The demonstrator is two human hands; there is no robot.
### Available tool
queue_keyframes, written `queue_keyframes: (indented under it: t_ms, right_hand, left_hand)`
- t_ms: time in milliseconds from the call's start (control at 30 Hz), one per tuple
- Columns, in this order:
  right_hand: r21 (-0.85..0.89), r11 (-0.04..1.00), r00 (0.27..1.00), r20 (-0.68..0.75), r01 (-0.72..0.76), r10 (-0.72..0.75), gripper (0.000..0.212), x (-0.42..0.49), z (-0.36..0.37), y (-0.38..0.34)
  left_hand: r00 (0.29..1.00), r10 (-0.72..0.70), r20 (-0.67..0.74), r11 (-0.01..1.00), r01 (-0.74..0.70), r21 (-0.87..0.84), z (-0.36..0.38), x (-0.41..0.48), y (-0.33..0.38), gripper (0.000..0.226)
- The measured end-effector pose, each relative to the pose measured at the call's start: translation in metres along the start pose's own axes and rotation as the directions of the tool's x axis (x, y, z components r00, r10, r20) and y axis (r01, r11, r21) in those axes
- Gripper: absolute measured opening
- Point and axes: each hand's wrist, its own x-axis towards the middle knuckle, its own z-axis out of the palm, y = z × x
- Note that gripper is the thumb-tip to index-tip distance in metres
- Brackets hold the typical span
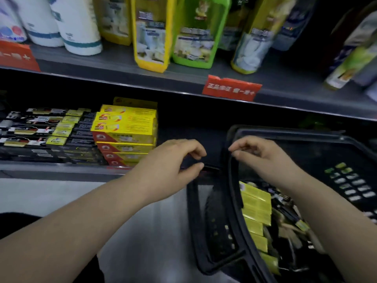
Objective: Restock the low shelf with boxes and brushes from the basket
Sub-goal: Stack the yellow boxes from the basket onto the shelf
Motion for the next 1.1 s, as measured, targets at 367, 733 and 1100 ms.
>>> queue_keyframes:
  t_ms: [367,733,1100]
  right_hand:
    - [-0.348,0.797,0.841,0.040,-0.494,0.539,0.011,-0.049,-0.058,0.203]
    - [-0.794,0.438,0.773,-0.063,-0.422,0.631,0.041,-0.022,-0.041,0.281]
    - [-0.784,0.464,0.711,0.043,-0.411,0.702,0.062,-0.034,-0.075,0.292]
  left_hand:
    - [0.893,0.159,0.422,0.931,-0.278,0.237,0.117,0.053,0.074,0.026]
    - [0.837,-0.140,0.530,0.990,0.102,0.100,0.204,0.128,0.082,0.012]
    - [0.825,-0.188,0.532,0.982,0.150,0.115,0.211,0.124,0.078,0.010]
